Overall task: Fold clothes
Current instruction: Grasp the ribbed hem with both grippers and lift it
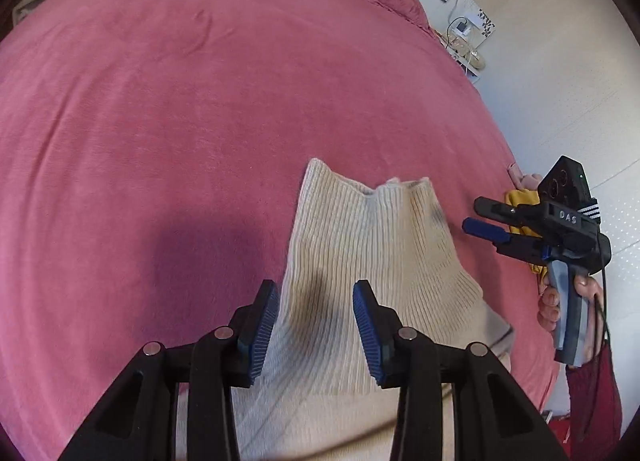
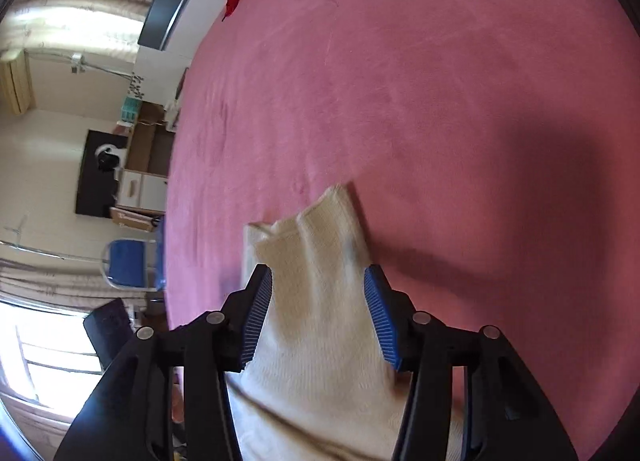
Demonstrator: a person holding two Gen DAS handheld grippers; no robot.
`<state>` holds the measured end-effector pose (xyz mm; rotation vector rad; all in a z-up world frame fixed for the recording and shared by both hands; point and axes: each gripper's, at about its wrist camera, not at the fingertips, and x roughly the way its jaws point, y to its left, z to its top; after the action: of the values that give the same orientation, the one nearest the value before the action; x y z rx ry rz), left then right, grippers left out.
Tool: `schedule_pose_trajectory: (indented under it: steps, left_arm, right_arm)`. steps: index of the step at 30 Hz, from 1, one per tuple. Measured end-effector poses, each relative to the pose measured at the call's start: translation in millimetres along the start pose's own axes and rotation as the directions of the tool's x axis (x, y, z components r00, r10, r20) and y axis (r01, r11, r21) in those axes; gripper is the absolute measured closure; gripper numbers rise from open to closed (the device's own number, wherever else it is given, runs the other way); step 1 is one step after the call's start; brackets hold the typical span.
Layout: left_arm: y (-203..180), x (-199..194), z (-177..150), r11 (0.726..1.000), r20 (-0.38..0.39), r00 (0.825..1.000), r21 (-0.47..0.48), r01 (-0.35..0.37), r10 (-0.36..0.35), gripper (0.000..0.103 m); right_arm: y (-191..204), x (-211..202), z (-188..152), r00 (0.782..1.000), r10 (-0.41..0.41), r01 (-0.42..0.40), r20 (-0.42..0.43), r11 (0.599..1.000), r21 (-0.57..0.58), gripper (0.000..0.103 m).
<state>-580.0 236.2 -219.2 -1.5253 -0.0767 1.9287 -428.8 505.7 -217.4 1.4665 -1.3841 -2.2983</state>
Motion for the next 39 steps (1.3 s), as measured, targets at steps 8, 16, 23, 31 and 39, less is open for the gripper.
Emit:
schedule_pose_trajectory:
  steps: [8,16,23,31,39]
  left_arm:
    - [-5,30,12,0.999,-0.046,0.999,0.046,0.015,-0.013,0.063]
    - [-3,42,20,1.000,-0.042,0.999,-0.003,0.007,-0.007,0.063]
    - [-10,38,14,0.999,0.043,0.998,-0.022,-0.037,0.038,0.099]
    - [-27,-11,-8,0.998,0.198,0.979,0.043,0.048,-0.056,0.100]
    - [-43,-88,-61,0.980,0.279,0.949,0.172,0.103,-0.149,0.099]
  right_arm:
    - [6,35,10,0.997,-0.046,0.041,-0.056,0.995,-0.095,0.052]
    - [9,42,16,0.991,-0.106,0.090,-0.080,0.979,-0.183,0.052]
    - [31,56,3,0.969,-0.243,0.214,-0.042,0.913,-0.348,0.097]
    - [42,9,-24,0.991,-0.129,0.130,0.027,0.921,-0.368,0.098]
    - [50,-35,-64,0.997,-0.028,0.054,0.071,0.918,-0.394,0.098]
